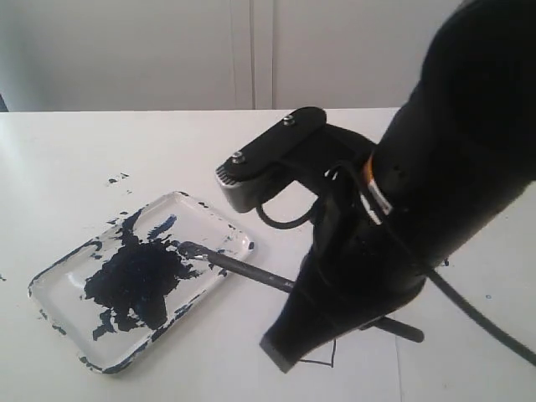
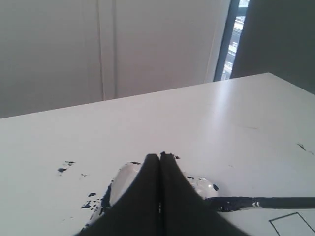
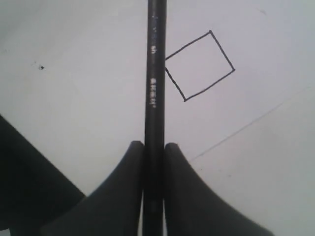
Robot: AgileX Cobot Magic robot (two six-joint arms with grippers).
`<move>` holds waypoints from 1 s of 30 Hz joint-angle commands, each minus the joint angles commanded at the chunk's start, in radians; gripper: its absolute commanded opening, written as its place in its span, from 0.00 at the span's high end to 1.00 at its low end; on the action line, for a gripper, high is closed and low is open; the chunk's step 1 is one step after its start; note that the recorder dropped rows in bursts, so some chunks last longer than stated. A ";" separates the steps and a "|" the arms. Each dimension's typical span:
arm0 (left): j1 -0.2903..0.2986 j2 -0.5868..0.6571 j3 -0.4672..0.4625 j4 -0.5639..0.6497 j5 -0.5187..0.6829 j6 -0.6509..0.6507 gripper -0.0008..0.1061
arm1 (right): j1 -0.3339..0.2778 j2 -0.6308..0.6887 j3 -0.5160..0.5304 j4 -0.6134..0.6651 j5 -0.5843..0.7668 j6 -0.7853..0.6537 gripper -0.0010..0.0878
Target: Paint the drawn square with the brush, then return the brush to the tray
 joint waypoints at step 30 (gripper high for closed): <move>-0.239 0.360 -0.002 0.000 0.300 -0.133 0.99 | 0.000 -0.328 0.243 -0.030 -0.027 0.117 0.99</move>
